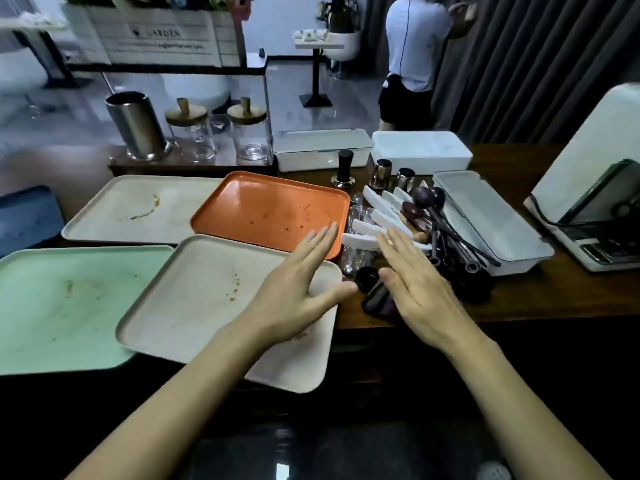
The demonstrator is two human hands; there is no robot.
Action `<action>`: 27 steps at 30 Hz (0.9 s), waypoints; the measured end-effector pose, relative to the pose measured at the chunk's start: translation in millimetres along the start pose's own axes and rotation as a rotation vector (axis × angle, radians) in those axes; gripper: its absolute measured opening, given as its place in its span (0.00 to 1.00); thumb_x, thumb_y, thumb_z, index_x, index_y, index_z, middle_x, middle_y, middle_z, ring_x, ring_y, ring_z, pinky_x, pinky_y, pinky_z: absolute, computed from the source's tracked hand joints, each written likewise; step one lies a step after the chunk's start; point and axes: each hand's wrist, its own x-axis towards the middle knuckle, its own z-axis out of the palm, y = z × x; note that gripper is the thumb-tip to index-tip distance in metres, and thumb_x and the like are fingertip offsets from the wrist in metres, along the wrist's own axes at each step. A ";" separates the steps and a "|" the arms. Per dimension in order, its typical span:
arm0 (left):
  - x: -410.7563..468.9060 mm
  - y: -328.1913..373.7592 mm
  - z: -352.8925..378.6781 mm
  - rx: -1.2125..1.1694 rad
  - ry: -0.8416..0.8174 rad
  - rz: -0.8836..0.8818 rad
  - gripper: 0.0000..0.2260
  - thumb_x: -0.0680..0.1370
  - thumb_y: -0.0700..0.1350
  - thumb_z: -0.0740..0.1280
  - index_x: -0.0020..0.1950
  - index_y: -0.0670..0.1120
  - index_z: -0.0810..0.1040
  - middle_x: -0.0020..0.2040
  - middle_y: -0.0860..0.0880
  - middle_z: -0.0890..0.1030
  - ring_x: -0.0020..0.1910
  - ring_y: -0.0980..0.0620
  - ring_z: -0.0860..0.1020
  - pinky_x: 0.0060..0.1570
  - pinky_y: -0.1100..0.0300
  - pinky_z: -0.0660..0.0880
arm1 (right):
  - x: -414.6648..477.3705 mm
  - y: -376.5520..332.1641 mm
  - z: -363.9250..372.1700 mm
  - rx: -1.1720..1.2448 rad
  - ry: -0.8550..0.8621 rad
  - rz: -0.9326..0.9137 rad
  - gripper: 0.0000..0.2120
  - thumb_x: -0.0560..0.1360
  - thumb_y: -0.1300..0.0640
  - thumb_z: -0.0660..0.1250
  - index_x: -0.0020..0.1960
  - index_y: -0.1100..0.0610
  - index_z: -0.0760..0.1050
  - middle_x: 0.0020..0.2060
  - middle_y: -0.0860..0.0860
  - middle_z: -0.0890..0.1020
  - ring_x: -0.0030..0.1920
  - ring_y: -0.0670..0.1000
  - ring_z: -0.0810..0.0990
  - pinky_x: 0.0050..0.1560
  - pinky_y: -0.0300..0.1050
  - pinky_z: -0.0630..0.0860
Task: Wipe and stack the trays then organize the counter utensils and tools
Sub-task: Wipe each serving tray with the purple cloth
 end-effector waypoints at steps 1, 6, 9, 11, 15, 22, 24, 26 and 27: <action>5.0 3.2 9.3 0.010 -0.042 0.018 0.39 0.77 0.70 0.61 0.83 0.62 0.46 0.82 0.66 0.49 0.80 0.66 0.45 0.77 0.60 0.54 | -5.7 6.7 0.1 -0.013 0.000 0.050 0.27 0.84 0.39 0.47 0.82 0.44 0.51 0.81 0.41 0.50 0.79 0.37 0.42 0.81 0.50 0.47; 21.7 7.5 50.9 0.152 -0.174 0.019 0.42 0.77 0.70 0.61 0.84 0.57 0.46 0.81 0.61 0.46 0.81 0.61 0.45 0.79 0.59 0.51 | -24.3 38.8 10.8 -0.013 -0.059 0.177 0.32 0.81 0.35 0.51 0.82 0.44 0.52 0.81 0.41 0.49 0.79 0.37 0.43 0.80 0.48 0.50; 27.1 5.6 65.1 0.242 -0.162 0.054 0.40 0.80 0.66 0.62 0.84 0.54 0.46 0.81 0.59 0.48 0.82 0.57 0.47 0.80 0.58 0.51 | -27.1 47.8 15.7 -0.008 -0.054 0.175 0.35 0.78 0.34 0.54 0.81 0.45 0.53 0.81 0.42 0.51 0.79 0.38 0.44 0.79 0.47 0.52; 28.5 3.8 73.9 0.318 -0.152 0.075 0.39 0.81 0.64 0.62 0.84 0.52 0.46 0.83 0.54 0.53 0.82 0.55 0.50 0.80 0.57 0.49 | -30.0 54.5 21.0 -0.029 -0.050 0.151 0.38 0.76 0.32 0.56 0.82 0.46 0.54 0.81 0.43 0.52 0.80 0.40 0.44 0.79 0.47 0.53; 28.9 -2.3 82.9 0.389 -0.180 0.079 0.38 0.81 0.61 0.64 0.84 0.49 0.50 0.82 0.49 0.60 0.82 0.48 0.55 0.78 0.56 0.47 | -31.8 63.4 26.4 -0.062 -0.054 0.117 0.41 0.75 0.36 0.66 0.81 0.44 0.52 0.81 0.43 0.52 0.80 0.41 0.45 0.77 0.44 0.52; 28.9 -3.8 81.4 0.366 -0.140 0.038 0.36 0.80 0.58 0.68 0.83 0.49 0.57 0.78 0.48 0.69 0.81 0.46 0.57 0.79 0.55 0.47 | -28.5 67.7 28.4 0.019 0.160 0.071 0.30 0.72 0.59 0.77 0.72 0.52 0.74 0.69 0.49 0.76 0.73 0.48 0.68 0.74 0.43 0.62; 29.5 -3.2 77.6 0.322 -0.093 0.017 0.34 0.80 0.58 0.68 0.82 0.51 0.59 0.77 0.50 0.69 0.81 0.47 0.57 0.80 0.54 0.47 | -26.1 63.5 27.9 0.049 0.237 0.063 0.26 0.71 0.63 0.76 0.68 0.55 0.78 0.64 0.50 0.80 0.69 0.50 0.73 0.71 0.40 0.65; 28.4 2.0 71.6 0.269 -0.041 -0.005 0.32 0.80 0.60 0.67 0.81 0.54 0.61 0.77 0.53 0.69 0.81 0.50 0.58 0.81 0.52 0.51 | -23.3 55.8 23.7 0.082 0.269 0.052 0.25 0.72 0.65 0.75 0.68 0.55 0.79 0.62 0.49 0.81 0.68 0.50 0.74 0.71 0.39 0.65; 26.9 6.1 67.5 0.245 -0.012 -0.020 0.32 0.79 0.62 0.66 0.81 0.56 0.61 0.77 0.54 0.68 0.80 0.52 0.58 0.80 0.52 0.54 | -21.4 50.9 20.1 0.094 0.278 0.045 0.26 0.72 0.65 0.75 0.68 0.54 0.78 0.62 0.48 0.81 0.68 0.50 0.74 0.71 0.40 0.66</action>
